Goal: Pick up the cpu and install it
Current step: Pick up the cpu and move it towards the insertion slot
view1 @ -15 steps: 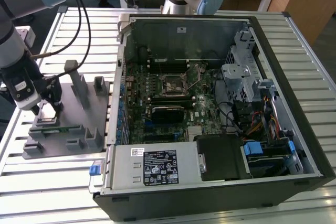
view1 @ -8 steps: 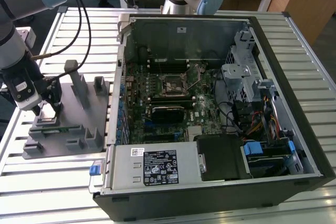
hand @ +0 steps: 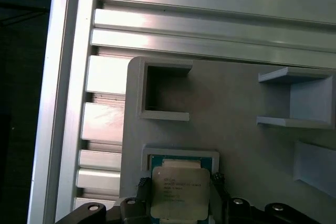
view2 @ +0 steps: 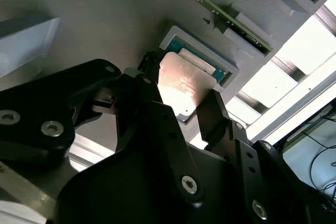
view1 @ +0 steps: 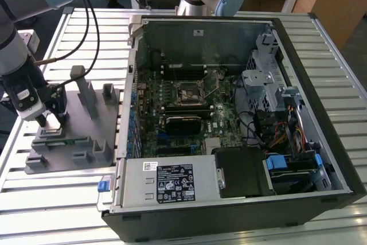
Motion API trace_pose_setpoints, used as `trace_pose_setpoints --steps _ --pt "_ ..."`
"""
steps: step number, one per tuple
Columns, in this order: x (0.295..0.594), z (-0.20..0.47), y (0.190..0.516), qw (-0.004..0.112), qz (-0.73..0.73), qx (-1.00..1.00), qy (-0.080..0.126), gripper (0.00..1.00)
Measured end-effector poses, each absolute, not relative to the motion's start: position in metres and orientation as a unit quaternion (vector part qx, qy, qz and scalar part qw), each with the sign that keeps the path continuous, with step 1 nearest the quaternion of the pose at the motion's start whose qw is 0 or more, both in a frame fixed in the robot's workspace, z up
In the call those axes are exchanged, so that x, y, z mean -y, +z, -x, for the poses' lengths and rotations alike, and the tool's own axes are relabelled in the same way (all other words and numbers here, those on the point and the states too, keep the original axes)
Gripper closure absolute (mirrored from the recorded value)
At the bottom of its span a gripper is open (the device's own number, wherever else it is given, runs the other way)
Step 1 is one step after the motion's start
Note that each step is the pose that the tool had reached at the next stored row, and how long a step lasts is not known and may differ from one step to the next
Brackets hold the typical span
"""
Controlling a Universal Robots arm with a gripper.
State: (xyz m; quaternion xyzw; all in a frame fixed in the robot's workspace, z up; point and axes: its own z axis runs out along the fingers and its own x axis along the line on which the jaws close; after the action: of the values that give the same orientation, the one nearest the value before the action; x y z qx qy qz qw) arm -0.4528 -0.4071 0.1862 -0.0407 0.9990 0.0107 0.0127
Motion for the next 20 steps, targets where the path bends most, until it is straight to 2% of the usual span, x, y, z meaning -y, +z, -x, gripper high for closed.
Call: trace_pose_setpoints --steps 11,13,14,20 --pt "0.4071 0.4528 0.1867 0.013 0.041 -0.999 0.011 0.47" --pt "0.4071 0.4528 0.1868 0.013 0.041 -0.999 0.011 0.46" --pt "0.4071 0.4528 0.1868 0.013 0.041 -0.999 0.011 0.4" --pt "0.4071 0.4529 0.1867 0.013 0.041 -0.999 0.011 0.4"
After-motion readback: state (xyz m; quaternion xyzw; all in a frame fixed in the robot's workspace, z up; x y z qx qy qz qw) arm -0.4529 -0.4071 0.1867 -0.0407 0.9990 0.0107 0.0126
